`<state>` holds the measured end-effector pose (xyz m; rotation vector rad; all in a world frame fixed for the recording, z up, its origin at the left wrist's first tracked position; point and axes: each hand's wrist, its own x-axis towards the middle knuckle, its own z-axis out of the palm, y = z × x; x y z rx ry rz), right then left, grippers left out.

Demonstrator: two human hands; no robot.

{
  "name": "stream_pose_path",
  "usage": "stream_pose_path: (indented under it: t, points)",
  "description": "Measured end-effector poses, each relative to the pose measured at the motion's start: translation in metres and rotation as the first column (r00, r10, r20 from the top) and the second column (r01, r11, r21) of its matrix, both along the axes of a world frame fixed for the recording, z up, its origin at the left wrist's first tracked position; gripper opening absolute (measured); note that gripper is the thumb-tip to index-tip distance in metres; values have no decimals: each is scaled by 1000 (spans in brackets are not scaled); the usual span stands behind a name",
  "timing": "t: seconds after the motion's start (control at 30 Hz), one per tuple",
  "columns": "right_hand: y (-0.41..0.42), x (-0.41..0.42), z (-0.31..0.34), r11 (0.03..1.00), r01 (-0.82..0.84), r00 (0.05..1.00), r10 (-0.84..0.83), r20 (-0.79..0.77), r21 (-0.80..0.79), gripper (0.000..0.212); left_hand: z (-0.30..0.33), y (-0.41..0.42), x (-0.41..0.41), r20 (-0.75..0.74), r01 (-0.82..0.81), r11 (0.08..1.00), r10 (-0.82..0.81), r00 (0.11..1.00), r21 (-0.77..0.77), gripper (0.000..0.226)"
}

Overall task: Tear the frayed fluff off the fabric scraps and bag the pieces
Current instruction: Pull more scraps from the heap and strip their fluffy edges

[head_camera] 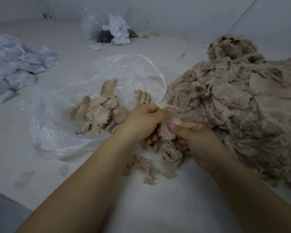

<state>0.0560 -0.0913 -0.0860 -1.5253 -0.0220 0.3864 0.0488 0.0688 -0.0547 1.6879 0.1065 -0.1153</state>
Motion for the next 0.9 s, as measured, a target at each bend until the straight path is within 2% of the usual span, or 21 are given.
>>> stream_pose_path:
  t: [0.1,0.23,0.43,0.5,0.57,0.63,0.73,0.9]
  points:
    - [1,0,0,1000,7,1000,-7,-17,-5,38,0,-4,1,24,-80,995,79,997,57,36]
    - [2,0,1,1000,10,999,-10,-36,8,48,1,-6,3,6,-235,967,236,972,-98,38]
    - [1,2,2,999,32,997,-30,-73,31,49,-2,-1,2,17,-306,941,312,950,-144,32]
    - [0,3,1,998,44,996,-40,-85,39,49,0,6,1,5,-246,963,247,969,-108,31]
    - [0,3,0,998,51,996,-48,-76,41,47,2,10,-2,-43,-58,998,58,997,18,39]
    - [1,3,0,997,59,996,-56,-64,40,41,1,6,-7,-82,107,983,-96,992,149,44]
    - [0,4,-1,997,63,995,-58,-77,53,45,-1,4,-8,-94,124,970,-106,990,208,29]
    - [2,3,-1,996,87,994,-86,-68,16,50,6,18,-8,-114,132,981,-117,987,140,20]
